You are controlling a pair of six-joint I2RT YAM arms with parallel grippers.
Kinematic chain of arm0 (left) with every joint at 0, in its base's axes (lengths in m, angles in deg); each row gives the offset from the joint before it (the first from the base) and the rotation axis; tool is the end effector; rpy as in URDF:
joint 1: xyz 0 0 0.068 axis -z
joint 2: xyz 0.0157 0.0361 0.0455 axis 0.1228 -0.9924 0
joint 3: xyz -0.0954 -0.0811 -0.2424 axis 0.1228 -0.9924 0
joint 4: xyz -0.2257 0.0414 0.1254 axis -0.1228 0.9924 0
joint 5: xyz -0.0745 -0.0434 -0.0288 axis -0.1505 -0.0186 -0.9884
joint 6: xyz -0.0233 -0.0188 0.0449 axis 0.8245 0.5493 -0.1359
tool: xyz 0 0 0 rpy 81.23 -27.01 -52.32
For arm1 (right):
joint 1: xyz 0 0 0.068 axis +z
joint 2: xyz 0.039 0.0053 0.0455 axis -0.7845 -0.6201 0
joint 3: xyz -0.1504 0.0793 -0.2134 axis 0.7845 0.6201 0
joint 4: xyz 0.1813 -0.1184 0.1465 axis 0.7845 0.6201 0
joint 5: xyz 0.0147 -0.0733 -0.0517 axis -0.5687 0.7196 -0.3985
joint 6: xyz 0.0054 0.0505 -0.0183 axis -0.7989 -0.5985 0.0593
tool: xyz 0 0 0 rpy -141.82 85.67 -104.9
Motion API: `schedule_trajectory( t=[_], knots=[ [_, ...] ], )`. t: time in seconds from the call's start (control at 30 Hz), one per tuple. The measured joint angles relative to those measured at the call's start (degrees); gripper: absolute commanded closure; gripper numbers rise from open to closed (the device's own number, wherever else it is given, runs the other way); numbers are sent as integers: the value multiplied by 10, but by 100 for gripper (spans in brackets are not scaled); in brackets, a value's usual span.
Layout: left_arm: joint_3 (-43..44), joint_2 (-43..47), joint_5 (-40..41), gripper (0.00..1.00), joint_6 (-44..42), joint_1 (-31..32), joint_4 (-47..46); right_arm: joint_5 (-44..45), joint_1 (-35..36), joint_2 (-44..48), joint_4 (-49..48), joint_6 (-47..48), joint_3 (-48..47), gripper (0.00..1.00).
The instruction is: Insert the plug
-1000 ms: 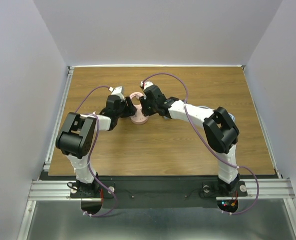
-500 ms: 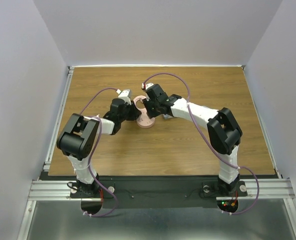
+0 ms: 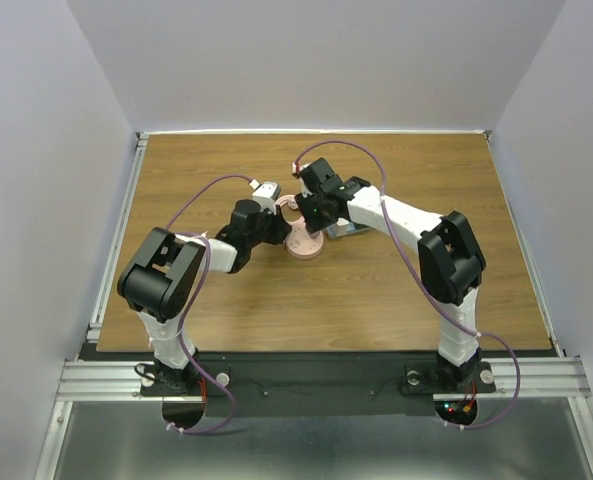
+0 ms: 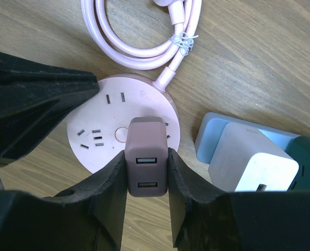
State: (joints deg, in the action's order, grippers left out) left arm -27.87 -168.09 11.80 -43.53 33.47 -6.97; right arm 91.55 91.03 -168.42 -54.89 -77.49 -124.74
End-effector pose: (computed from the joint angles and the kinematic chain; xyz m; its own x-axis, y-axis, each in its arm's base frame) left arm 0.3110 -0.1645 0.1585 -0.4329 -0.0700 -0.8987 0.5503 0.7691 -0.3250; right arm 0.3434 0.2773 0.2279 -0.7148 -0.3993 -0.5741 -0.4926 0.8702 0.0080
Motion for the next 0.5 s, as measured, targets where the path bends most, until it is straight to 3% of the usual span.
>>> schedule_trajectory(
  t=[0.27,0.5],
  knots=[
    [-8,1,2,60,-4,8,-4,-12,-4,-17,26,4,-32,100],
    [-19,8,-7,53,-4,12,-4,-29,-10,-17,27,5,-32,99]
  ],
)
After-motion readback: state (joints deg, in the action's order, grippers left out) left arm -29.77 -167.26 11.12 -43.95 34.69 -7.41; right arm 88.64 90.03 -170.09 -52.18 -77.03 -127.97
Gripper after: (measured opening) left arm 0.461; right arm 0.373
